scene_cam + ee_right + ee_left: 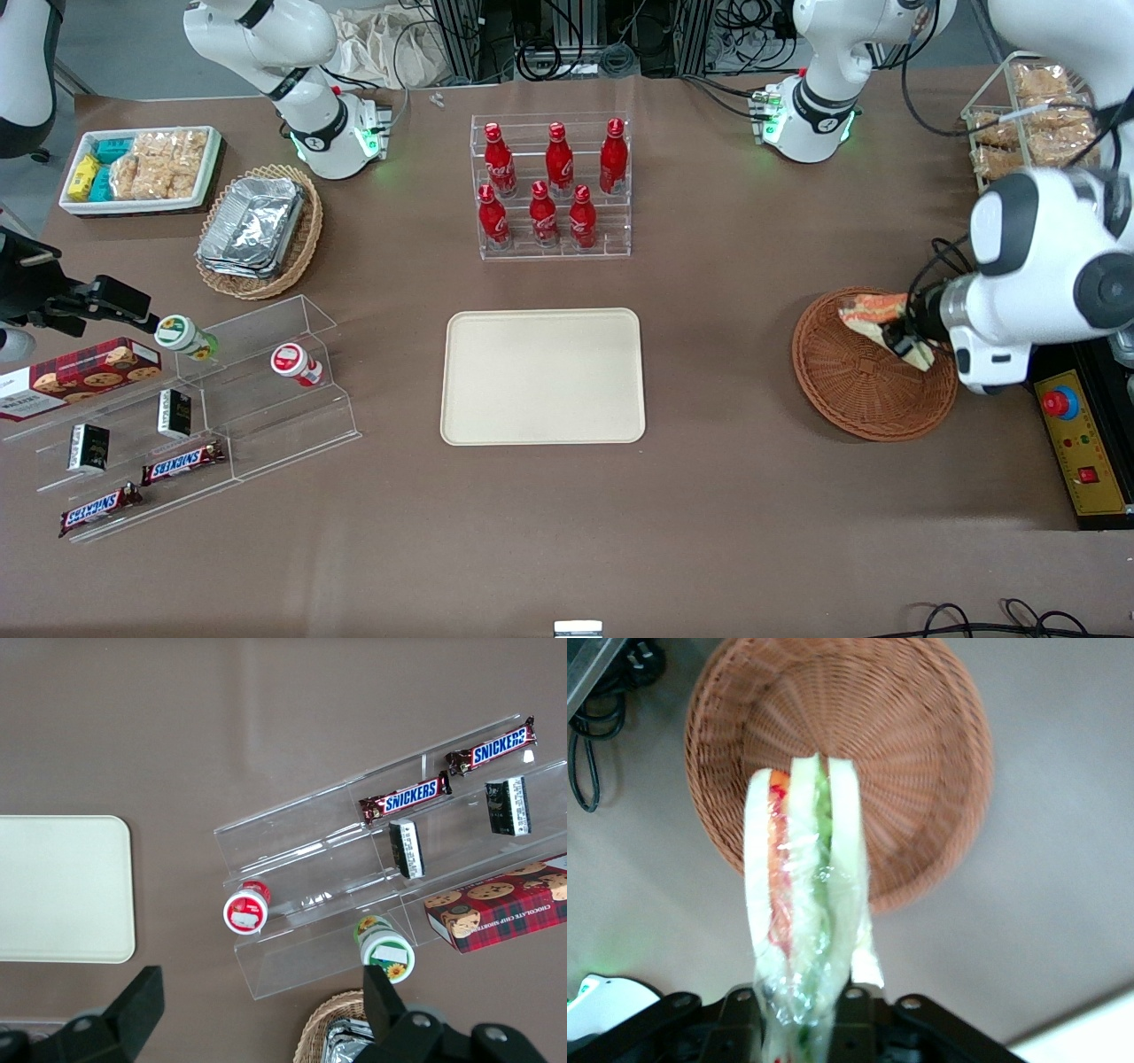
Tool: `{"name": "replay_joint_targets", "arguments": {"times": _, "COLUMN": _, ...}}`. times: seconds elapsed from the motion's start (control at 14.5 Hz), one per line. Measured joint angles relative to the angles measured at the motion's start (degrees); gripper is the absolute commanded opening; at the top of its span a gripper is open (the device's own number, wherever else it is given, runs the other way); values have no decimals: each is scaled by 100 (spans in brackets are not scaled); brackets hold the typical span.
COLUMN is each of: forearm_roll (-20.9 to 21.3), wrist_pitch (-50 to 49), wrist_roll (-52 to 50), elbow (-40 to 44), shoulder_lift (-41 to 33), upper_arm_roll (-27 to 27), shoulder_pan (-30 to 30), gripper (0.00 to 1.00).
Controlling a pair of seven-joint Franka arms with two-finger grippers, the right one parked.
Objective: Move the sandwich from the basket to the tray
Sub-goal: 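Carry the held sandwich with the left gripper over the cream tray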
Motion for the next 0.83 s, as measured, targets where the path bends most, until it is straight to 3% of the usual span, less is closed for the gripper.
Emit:
{"name": "replay_joint_targets", "arguments": {"times": 0.41, "forearm_roll": -2, "wrist_pitch": -13, "wrist_roll": 722, "elbow": 21, "shoulder_lift": -284, "upper_arm_roll": -1646, "shoulder_pan": -75, "gripper": 0}}
{"name": "replay_joint_targets", "arguments": {"times": 0.69, "forearm_roll": 6, "wrist_pitch": 708, "wrist_roll": 853, "elbow": 16, "shoulder_lift": -198, "upper_arm_roll": -2563, "shoulder_pan": -114, "gripper": 0}}
{"name": "replay_joint_targets", "arguments": {"times": 0.83, "forearm_roll": 42, "wrist_pitch": 1284, "wrist_roll": 861, "elbow": -31, "shoulder_lift": 7, "upper_arm_roll": -2755, "shoulder_pan": -276, "gripper": 0}}
